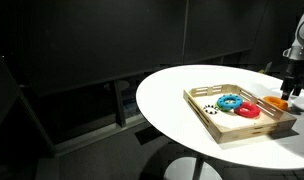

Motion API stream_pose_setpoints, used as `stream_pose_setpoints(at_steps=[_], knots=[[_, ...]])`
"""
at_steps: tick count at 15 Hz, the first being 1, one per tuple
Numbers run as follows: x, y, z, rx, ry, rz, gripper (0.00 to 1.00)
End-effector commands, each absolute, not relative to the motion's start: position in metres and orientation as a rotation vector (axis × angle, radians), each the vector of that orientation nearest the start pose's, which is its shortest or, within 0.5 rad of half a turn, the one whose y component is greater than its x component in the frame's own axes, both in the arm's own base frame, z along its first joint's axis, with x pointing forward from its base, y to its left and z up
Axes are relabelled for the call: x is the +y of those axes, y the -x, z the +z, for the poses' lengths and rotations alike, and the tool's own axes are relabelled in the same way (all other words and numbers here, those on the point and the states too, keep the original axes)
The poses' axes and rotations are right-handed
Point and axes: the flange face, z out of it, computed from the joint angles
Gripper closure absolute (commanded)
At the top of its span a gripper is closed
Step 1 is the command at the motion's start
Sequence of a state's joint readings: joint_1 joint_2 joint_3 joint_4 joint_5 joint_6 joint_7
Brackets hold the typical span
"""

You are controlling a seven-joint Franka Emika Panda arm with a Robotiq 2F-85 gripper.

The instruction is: Put the orange ring on the tray

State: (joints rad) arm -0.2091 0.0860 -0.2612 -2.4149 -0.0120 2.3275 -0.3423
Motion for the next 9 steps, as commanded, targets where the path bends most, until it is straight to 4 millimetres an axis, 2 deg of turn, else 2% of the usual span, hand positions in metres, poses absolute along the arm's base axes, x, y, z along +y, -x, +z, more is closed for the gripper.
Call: stream_pose_setpoints(at_steps=[1,9], knots=[[-0.21,-0.43,0.257,0.106,3.111,0.22,0.0],[-0.196,-0.446,0.257,0.005,3.195,0.14,0.0]])
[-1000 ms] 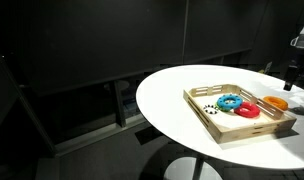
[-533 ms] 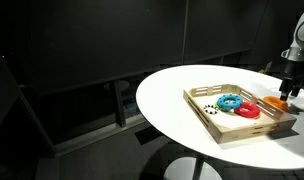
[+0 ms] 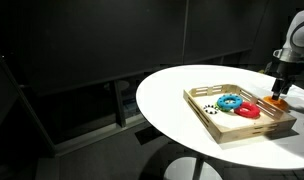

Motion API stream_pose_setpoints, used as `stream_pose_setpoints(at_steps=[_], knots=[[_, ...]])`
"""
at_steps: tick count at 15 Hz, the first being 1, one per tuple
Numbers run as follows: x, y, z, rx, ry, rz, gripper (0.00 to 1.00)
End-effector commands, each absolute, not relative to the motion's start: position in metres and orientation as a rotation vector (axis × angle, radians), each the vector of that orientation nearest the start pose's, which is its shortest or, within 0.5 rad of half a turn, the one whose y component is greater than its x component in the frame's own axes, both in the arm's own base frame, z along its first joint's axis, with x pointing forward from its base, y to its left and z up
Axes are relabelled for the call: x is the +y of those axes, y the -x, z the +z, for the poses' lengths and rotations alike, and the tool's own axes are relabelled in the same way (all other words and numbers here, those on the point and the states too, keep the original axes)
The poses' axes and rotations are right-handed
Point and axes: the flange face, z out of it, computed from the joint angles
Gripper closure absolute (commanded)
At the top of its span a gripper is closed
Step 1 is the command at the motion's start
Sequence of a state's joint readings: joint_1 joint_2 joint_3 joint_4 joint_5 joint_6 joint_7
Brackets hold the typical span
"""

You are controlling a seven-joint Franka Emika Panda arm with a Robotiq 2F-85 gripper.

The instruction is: Put the orange ring on the tray

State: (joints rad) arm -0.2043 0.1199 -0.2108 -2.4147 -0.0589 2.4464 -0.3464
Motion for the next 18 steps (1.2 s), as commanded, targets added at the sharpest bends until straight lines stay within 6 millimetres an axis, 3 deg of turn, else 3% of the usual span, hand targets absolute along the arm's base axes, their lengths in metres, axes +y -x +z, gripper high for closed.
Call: stream_pose_setpoints(at_steps=[1,7,8,9,11,14,18], knots=[[-0.196,-0.446,0.256,0.001,3.197,0.139,0.0],[-0.2,-0.445,0.247,0.015,3.201,0.16,0.0],[-0.2,-0.445,0.245,0.017,3.203,0.164,0.05],[-0.2,-0.445,0.243,0.017,3.206,0.169,0.26],[-0.201,-0.446,0.24,0.018,3.209,0.174,0.31],[-0.202,-0.447,0.243,0.026,3.21,0.169,0.56],[-0.203,-0.451,0.266,0.056,3.204,0.146,0.88]])
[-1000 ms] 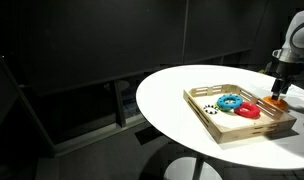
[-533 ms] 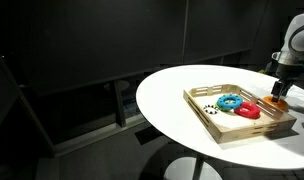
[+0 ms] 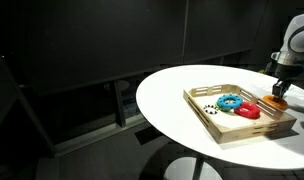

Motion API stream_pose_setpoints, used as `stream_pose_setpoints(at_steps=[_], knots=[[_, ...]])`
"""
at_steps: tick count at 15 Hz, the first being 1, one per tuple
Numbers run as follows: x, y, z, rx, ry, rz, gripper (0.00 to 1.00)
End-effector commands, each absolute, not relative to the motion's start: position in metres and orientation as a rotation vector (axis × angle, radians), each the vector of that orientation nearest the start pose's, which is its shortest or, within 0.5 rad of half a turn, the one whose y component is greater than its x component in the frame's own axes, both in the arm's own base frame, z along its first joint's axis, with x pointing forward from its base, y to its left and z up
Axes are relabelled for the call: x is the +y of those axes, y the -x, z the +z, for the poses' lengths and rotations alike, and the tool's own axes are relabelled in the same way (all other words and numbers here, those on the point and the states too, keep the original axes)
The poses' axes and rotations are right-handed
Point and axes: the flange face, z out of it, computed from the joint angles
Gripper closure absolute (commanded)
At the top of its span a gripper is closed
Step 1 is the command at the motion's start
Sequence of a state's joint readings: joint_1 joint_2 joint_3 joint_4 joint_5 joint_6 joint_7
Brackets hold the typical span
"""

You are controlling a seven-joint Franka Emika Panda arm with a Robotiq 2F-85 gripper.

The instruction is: Put the orange ring on the tray

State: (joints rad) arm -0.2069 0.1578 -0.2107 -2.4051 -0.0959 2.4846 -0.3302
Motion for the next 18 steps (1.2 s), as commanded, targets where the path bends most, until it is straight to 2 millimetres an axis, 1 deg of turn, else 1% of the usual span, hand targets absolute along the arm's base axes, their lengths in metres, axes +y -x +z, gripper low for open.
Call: stream_pose_setpoints(at_steps=[1,3,4,6,9,11,13,15,18], knots=[[-0.202,-0.452,0.275,0.064,3.199,0.142,0.95],[-0.203,-0.456,0.291,0.081,3.198,0.129,0.92],[-0.203,-0.457,0.3,0.088,3.198,0.126,0.94],[-0.202,-0.462,0.318,0.101,3.195,0.113,0.93],[-0.193,-0.474,0.341,0.089,3.191,0.094,0.93],[-0.181,-0.485,0.351,0.06,3.189,0.084,0.93],[-0.164,-0.496,0.359,0.02,3.19,0.076,0.93],[-0.142,-0.507,0.366,-0.029,3.191,0.068,0.93],[-0.11,-0.52,0.374,-0.11,3.189,0.068,0.93]])
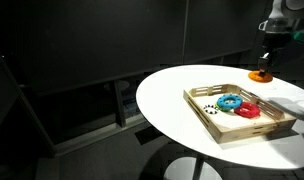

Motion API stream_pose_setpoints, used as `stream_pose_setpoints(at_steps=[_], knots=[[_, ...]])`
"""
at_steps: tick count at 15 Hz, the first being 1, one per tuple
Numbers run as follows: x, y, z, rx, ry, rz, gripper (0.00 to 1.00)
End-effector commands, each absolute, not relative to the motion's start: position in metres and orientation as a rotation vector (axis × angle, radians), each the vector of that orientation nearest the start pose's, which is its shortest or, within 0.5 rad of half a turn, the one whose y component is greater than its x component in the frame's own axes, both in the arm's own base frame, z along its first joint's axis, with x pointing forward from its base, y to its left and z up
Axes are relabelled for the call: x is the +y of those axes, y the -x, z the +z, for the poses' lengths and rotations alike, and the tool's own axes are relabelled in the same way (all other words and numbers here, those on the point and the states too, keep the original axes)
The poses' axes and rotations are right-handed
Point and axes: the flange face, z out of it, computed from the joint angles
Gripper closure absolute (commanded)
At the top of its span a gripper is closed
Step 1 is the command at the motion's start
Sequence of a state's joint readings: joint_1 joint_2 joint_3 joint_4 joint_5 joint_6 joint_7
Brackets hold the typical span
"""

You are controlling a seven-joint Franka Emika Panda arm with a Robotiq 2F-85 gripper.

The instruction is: Put the orange ring on the tray

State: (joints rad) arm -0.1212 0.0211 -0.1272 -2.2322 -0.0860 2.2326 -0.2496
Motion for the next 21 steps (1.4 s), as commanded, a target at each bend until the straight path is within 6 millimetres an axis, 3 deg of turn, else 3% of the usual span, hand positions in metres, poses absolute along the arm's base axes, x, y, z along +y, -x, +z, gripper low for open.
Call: stream_pose_setpoints(at_steps=[1,8,9,10,12,18,21], knots=[[-0.101,-0.522,0.375,-0.137,3.183,0.072,0.93],[-0.053,-0.522,0.369,-0.301,3.154,0.152,0.93],[-0.049,-0.522,0.368,-0.326,3.148,0.166,0.88],[-0.046,-0.522,0.367,-0.333,3.141,0.176,0.53],[-0.044,-0.521,0.367,-0.332,3.131,0.204,0.46],[-0.065,-0.514,0.372,-0.268,3.127,0.279,0.01],[-0.08,-0.509,0.382,-0.223,3.118,0.32,0.0]])
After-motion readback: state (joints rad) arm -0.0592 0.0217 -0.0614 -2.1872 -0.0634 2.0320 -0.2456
